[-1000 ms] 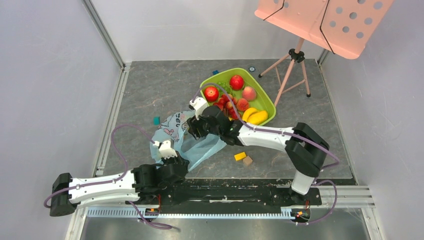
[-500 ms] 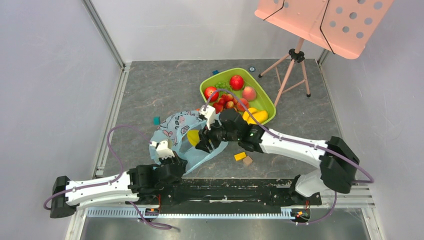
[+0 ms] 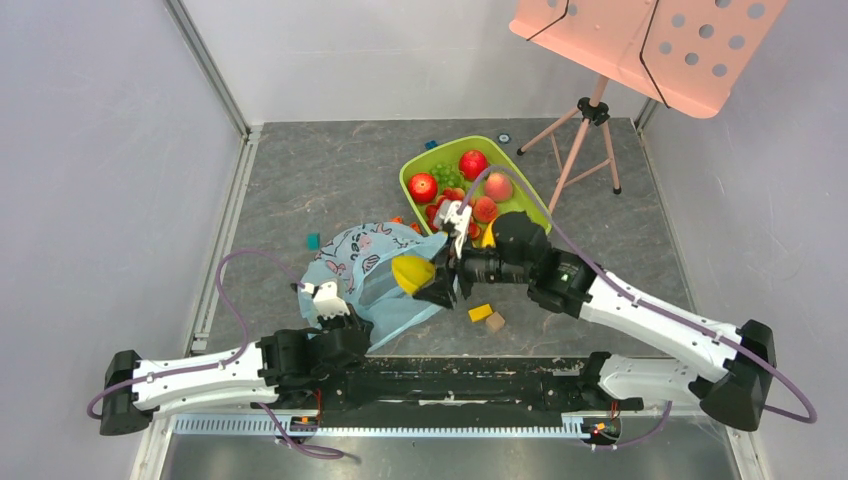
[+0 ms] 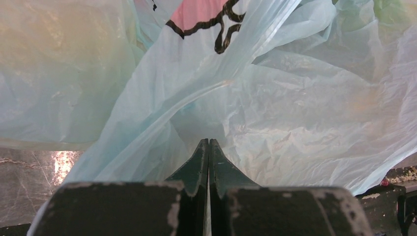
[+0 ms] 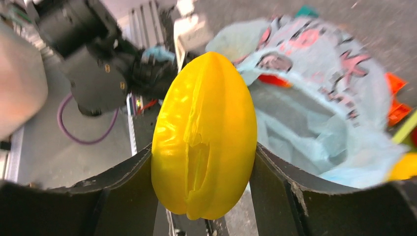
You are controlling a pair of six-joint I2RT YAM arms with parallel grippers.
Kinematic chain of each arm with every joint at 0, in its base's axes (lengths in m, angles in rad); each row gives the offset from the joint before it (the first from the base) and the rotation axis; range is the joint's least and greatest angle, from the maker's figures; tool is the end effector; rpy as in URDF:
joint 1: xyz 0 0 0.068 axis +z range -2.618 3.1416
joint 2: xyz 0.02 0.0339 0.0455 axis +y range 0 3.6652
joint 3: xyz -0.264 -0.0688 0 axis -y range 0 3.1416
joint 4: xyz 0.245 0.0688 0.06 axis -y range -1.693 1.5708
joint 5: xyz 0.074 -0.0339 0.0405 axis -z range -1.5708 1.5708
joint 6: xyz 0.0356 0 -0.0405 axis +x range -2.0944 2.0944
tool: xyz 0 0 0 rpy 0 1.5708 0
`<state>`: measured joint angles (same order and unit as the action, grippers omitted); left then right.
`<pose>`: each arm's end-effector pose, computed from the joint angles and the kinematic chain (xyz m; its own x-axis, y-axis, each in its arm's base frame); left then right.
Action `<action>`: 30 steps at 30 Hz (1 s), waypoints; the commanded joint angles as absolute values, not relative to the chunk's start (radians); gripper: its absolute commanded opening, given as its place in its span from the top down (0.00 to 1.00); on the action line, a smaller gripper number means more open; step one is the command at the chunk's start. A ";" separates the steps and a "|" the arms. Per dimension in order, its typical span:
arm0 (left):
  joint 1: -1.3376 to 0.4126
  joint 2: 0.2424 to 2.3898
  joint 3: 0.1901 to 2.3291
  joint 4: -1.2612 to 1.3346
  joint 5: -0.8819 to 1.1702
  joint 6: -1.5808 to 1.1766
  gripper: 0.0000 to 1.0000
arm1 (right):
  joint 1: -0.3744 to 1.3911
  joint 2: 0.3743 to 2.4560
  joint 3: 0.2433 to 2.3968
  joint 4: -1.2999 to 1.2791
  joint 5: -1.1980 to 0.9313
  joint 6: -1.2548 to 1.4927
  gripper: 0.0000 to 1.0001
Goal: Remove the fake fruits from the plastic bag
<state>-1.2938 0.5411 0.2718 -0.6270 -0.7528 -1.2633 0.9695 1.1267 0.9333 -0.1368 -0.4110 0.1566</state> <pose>0.0530 -0.0975 0.1640 -0.6224 -0.3543 -0.6979 -0.0264 0.9007 -0.4336 0.1350 0.2220 0.3291 -0.3324 -0.2318 -0.9142 -0.9293 0.2461 0.2755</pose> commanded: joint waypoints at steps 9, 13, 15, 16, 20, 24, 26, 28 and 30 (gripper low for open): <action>-1.298 0.569 0.338 -0.626 -0.776 -1.255 0.97 | 0.521 1.262 1.110 -0.132 -0.383 0.228 0.55; -1.299 0.581 0.348 -0.622 -0.765 -1.233 0.93 | 0.422 1.324 1.062 -0.153 -0.224 0.175 0.55; -1.298 0.577 0.349 -0.617 -0.760 -1.222 0.91 | 0.399 1.363 1.049 -0.167 -0.132 0.129 0.55; -1.298 0.572 0.347 -0.616 -0.759 -1.218 0.91 | 0.395 1.388 1.050 -0.181 -0.081 0.111 0.55; -1.299 0.541 0.338 -0.591 -0.748 -1.173 0.86 | 0.389 1.475 1.058 -0.213 0.085 0.048 0.55; -1.298 0.509 0.322 -0.541 -0.721 -1.095 0.79 | 0.379 1.531 1.053 -0.212 0.174 0.035 0.55; -1.298 0.488 0.310 -0.514 -0.711 -1.065 0.77 | 0.374 1.555 1.052 -0.211 0.183 0.040 0.54; -1.298 0.470 0.298 -0.490 -0.699 -1.046 0.77 | 0.368 1.579 1.053 -0.212 0.189 0.041 0.54; -1.298 0.460 0.295 -0.477 -0.691 -1.036 0.77 | 0.363 1.600 1.060 -0.218 0.198 0.042 0.52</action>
<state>-1.2938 0.4831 0.3065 -0.5552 -0.7013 -1.1217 0.3752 1.5692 1.0496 -0.2340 0.1287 0.0601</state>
